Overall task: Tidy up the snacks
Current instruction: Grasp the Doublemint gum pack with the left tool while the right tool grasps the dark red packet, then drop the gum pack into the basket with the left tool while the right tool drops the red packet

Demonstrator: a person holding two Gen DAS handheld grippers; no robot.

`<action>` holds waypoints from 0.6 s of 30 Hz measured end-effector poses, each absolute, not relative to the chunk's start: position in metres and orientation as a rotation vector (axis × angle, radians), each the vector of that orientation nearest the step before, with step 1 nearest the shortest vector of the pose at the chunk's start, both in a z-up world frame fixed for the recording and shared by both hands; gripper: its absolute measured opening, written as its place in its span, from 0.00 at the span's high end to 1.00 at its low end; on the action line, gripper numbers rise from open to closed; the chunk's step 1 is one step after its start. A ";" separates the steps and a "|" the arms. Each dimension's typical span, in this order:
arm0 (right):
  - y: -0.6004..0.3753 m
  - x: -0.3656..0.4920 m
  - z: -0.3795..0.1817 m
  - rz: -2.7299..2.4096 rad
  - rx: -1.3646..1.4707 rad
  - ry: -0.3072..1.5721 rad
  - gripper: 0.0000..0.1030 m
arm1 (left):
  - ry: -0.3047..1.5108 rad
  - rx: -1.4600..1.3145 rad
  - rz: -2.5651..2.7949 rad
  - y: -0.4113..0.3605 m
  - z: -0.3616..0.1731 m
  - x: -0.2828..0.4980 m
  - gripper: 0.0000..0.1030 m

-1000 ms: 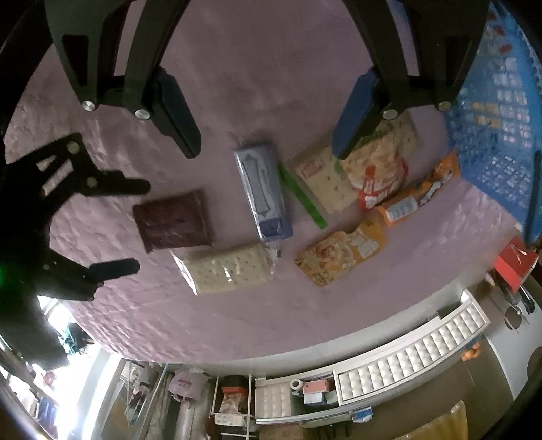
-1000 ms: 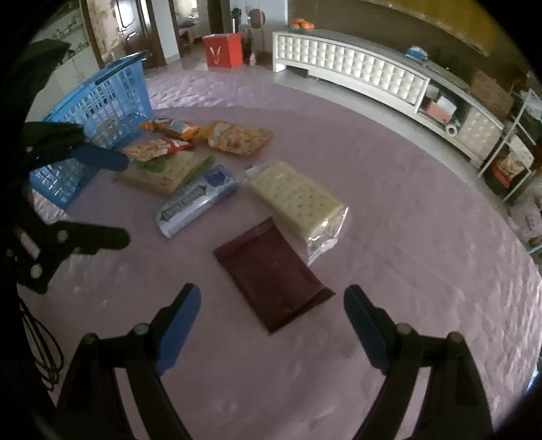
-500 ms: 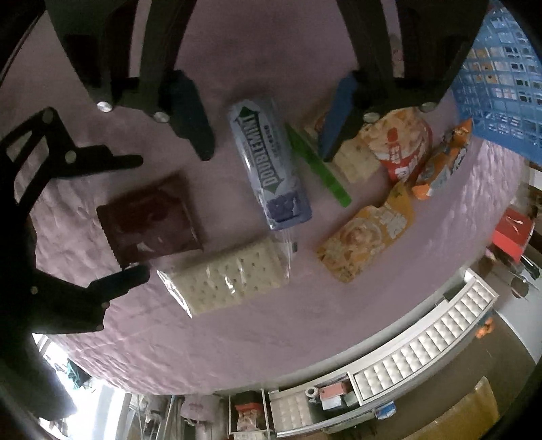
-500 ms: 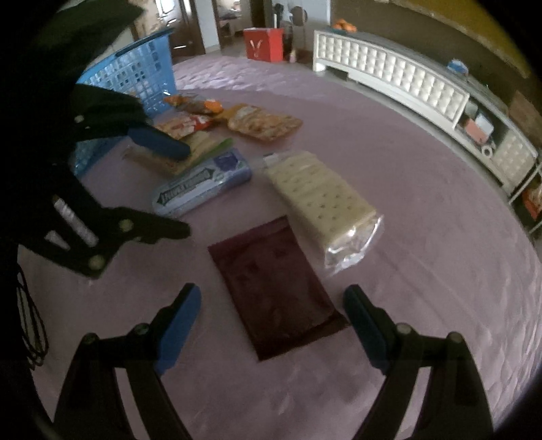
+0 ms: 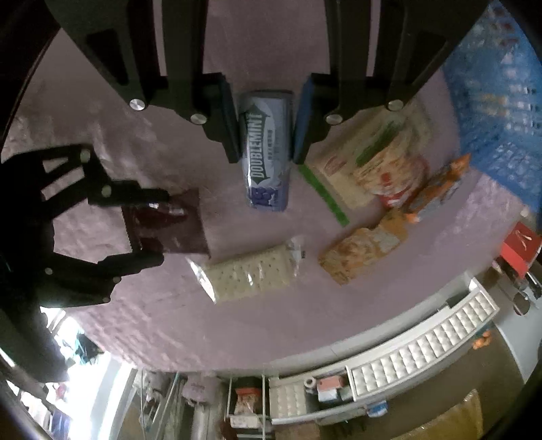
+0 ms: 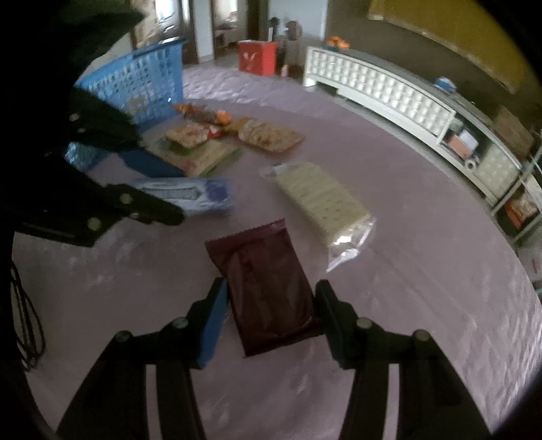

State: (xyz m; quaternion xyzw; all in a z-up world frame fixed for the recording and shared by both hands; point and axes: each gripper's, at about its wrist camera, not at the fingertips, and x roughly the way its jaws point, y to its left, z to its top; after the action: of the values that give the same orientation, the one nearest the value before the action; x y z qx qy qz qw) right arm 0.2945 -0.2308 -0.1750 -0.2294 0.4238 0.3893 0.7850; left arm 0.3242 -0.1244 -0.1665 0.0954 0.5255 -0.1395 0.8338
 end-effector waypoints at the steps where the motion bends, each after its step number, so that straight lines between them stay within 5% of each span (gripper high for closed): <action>1: -0.233 0.292 -0.167 0.830 -0.484 0.909 0.44 | 1.100 0.199 -0.293 -0.124 -0.160 0.319 0.72; 18: -0.188 0.204 -0.027 0.776 -0.579 0.685 0.44 | 0.812 0.182 -0.233 -0.067 -0.026 0.220 0.72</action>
State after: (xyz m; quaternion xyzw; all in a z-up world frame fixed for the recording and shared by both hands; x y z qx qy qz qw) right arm 0.2042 -0.1876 -0.0268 -0.2730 0.3227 0.3658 0.8292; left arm 0.2196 -0.0674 -0.0264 0.0880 0.3934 -0.1128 0.9082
